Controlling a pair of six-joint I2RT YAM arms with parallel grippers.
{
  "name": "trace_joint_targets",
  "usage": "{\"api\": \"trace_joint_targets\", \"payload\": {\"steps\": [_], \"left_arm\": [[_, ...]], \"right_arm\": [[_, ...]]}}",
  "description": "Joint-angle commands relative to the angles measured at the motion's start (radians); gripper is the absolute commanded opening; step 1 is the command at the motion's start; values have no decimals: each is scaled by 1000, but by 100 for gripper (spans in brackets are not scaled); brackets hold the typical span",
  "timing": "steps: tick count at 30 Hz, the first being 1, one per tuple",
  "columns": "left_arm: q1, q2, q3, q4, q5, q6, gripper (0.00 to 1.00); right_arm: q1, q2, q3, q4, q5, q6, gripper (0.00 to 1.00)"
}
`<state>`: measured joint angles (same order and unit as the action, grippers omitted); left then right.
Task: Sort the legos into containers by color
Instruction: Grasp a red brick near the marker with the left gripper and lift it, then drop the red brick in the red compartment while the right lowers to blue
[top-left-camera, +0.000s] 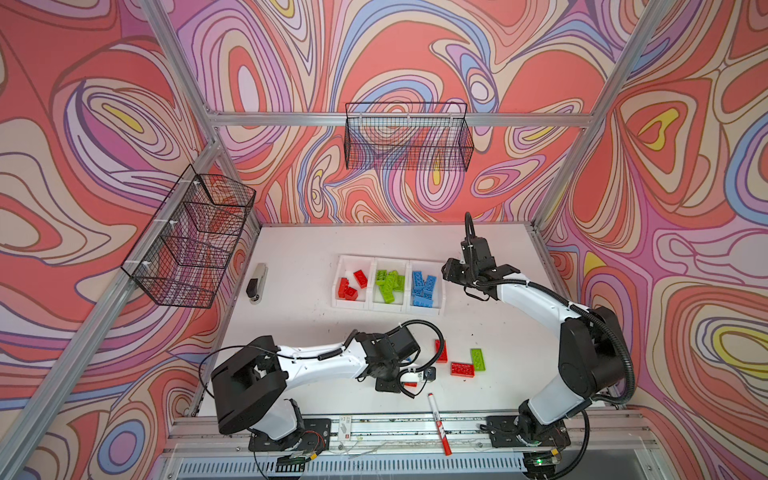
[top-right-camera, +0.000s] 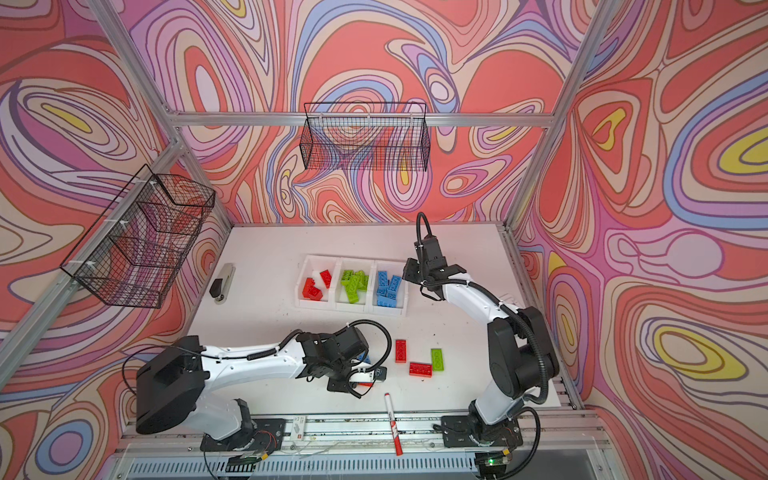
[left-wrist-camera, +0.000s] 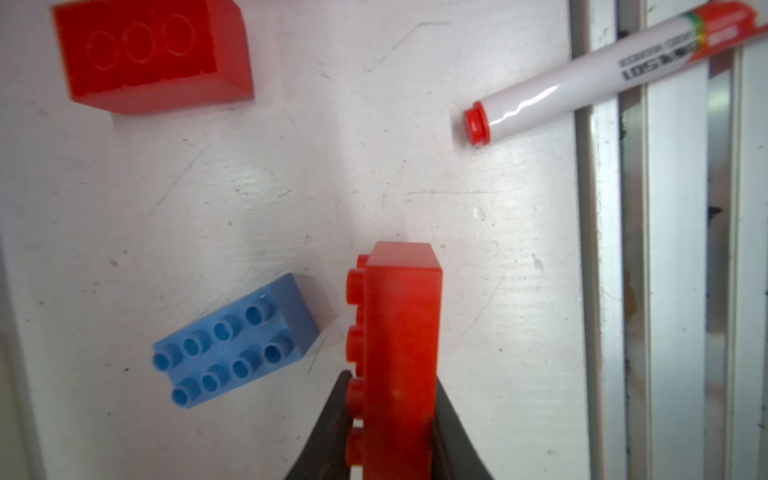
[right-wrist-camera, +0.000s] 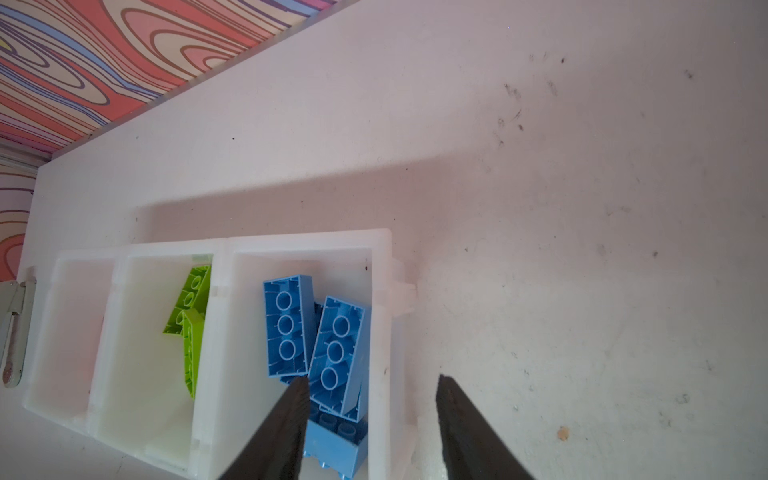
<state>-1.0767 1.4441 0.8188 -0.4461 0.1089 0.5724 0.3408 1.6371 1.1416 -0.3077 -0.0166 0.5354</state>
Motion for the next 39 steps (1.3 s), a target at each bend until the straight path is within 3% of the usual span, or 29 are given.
{"api": "trace_joint_targets", "payload": {"steps": [1,6,9,15,17,25,31,35,39], "left_arm": [[62,-114,-7,25,-47,-89,17],[292,-281,21,42,-49,-251,17],[452,-304,49,54,-25,-330,19],[645,-133,137,97,-149,-503,21],[702,-47,178,101,-145,-594,22],[739,183,321,98,-205,-759,29],[739,292,407,107,-218,-785,40],[740,287,425,108,-245,-761,57],[742,211,404,118,-295,-726,60]], "right_arm": [[4,-9,-17,-14,-47,-19,52],[45,-22,-8,-52,-27,-68,52],[81,-31,-9,-55,-40,-97,52],[179,-22,-34,-49,-78,-132,51],[224,-19,-38,-57,-82,-141,51],[314,-55,-95,-103,-155,-216,52],[357,-66,-98,-162,-236,-271,55],[398,-48,-98,-194,-216,-278,58],[435,-25,-97,-204,-220,-273,59]]}}
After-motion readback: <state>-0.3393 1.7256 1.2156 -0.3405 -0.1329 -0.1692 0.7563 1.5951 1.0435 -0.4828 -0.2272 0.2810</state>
